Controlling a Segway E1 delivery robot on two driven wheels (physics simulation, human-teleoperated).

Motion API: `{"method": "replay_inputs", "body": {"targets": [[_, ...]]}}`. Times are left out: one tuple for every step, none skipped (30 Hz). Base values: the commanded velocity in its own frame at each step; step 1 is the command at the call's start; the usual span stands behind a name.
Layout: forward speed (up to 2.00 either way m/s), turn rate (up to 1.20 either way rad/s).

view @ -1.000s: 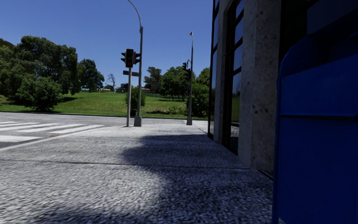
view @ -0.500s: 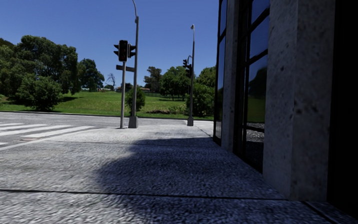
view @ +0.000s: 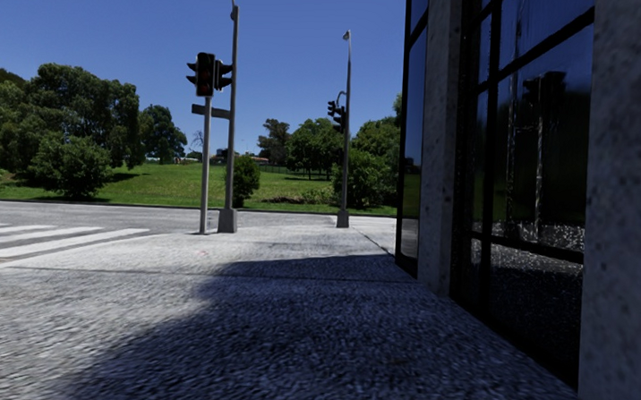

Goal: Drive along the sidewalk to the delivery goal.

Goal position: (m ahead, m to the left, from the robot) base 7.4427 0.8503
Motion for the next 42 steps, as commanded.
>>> {"method": "replay_inputs", "body": {"targets": [[2.00,0.00],[2.00,0.01],[2.00,0.01],[2.00,0.05],[2.00,0.11],[2.00,0.15],[2.00,0.24],[2.00,0.24],[2.00,0.29],[2.00,0.30],[2.00,0.30],[2.00,0.30],[2.00,0.30],[2.00,0.30],[2.00,0.30],[2.00,0.30],[2.00,0.30],[2.00,0.30],[2.00,0.20],[2.00,0.00],[2.00,0.00],[2.00,0.00],[2.00,0.00],[2.00,0.00],[2.00,0.00],[2.00,0.00],[2.00,0.00],[2.00,0.00],[2.00,0.00],[2.00,0.00],[2.00,0.00],[2.00,0.00],[2.00,0.00],[2.00,0.00],[2.00,0.00],[2.00,0.00],[2.00,0.00],[2.00,0.00],[2.00,0.00],[2.00,0.00],[2.00,0.00],[2.00,0.00]]}}
